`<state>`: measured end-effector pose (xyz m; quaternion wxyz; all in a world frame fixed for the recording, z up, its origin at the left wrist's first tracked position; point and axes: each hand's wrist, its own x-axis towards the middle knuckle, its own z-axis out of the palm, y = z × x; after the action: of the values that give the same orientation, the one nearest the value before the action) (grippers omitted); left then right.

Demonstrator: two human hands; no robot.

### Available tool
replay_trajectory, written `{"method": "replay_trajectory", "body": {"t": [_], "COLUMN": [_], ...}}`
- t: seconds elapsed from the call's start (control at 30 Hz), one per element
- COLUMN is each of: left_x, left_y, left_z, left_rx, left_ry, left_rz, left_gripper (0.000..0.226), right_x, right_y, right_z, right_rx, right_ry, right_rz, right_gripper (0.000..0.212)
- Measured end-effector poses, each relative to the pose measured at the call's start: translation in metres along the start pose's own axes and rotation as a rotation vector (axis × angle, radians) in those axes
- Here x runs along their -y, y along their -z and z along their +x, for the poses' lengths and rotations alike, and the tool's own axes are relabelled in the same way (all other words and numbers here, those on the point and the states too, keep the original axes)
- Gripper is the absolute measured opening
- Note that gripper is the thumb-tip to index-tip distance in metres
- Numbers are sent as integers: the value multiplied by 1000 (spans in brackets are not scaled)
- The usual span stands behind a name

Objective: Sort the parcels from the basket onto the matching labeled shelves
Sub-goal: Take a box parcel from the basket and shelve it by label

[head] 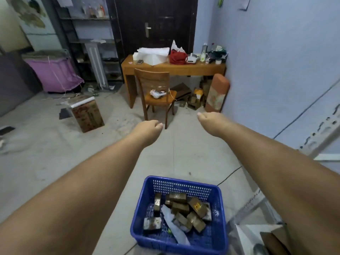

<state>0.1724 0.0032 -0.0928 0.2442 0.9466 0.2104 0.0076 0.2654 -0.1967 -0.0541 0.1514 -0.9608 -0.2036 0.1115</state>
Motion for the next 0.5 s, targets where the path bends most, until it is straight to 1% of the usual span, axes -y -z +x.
{"method": "replay_trajectory", "body": {"t": [0.17, 0.23, 0.3, 0.37, 0.43, 0.5], "left_x": [58, 82, 111, 143, 179, 212], "left_y": [-83, -126, -183, -249, -325, -389], "left_z": [65, 90, 112, 120, 123, 124], "left_rx": [185, 270, 323, 406, 486, 528], "left_ry": [85, 94, 124, 192, 265, 298], "left_rz": [-47, -60, -100, -140, -169, -189], "left_gripper": [44, 46, 48, 48, 50, 51], "right_x": [-31, -52, -80, -112, -146, -179], "right_y": [-113, -172, -243, -319, -402, -474], "right_z": [63, 87, 110, 118, 120, 119], "right_rx": [108, 160, 226, 314, 397, 497], "right_ry": [-103, -157, -245, -388, -506, -579], "right_rz": [112, 170, 248, 349, 390, 405], "right_gripper": [49, 49, 48, 48, 48, 48]}}
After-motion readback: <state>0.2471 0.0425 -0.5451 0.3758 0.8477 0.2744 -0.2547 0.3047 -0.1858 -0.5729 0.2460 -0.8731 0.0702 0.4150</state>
